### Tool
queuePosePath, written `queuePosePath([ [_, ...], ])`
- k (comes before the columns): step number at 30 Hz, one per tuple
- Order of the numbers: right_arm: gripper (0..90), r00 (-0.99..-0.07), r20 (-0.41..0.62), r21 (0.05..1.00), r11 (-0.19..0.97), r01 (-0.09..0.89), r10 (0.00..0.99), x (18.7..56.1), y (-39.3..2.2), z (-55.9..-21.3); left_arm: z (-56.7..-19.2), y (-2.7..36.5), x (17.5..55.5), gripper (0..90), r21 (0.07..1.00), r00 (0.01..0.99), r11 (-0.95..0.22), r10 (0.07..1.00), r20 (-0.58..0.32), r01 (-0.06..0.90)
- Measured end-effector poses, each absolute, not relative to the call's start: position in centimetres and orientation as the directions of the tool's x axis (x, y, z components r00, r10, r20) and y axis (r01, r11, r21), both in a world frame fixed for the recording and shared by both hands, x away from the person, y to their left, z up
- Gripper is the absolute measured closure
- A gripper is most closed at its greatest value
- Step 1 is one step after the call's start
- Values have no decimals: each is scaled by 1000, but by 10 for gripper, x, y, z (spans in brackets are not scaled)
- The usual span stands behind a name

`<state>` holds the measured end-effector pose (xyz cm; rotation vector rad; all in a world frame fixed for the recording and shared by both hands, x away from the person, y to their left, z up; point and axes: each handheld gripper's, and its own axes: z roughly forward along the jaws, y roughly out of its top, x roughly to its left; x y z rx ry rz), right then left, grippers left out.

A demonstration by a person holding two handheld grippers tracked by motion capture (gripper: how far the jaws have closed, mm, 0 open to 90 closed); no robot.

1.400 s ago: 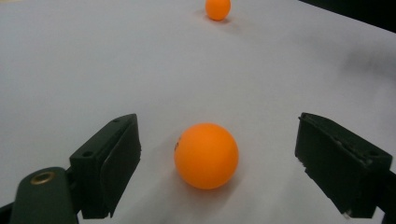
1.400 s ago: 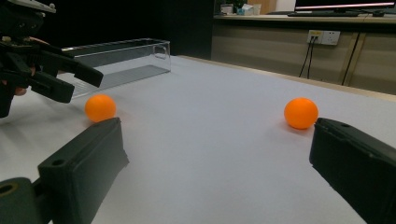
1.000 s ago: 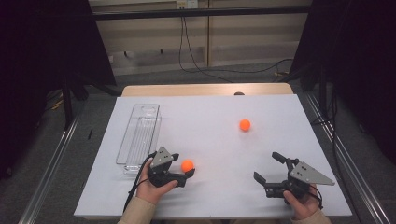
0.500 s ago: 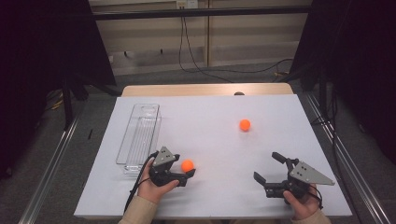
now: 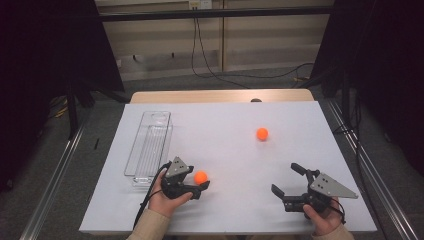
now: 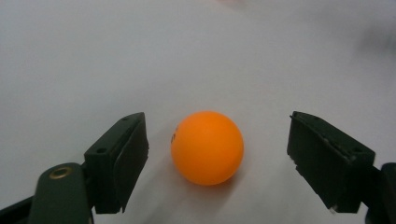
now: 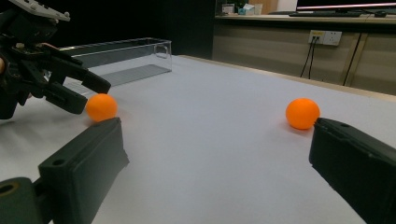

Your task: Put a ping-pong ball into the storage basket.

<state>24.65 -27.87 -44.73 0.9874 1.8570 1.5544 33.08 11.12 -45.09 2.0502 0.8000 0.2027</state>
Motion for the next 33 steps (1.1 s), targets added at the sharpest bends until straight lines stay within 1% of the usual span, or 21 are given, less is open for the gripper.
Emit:
queuePosePath([
  [9, 29, -599, 62, 977, 76, 202, 799, 246, -279, -447, -452, 109, 332, 218, 788, 772, -393, 617, -155, 473],
  [33, 30, -599, 63, 976, 75, 203, 798, 246, -279, -447, -456, 106, 334, 298, 768, 772, -420, 618, -147, 483],
])
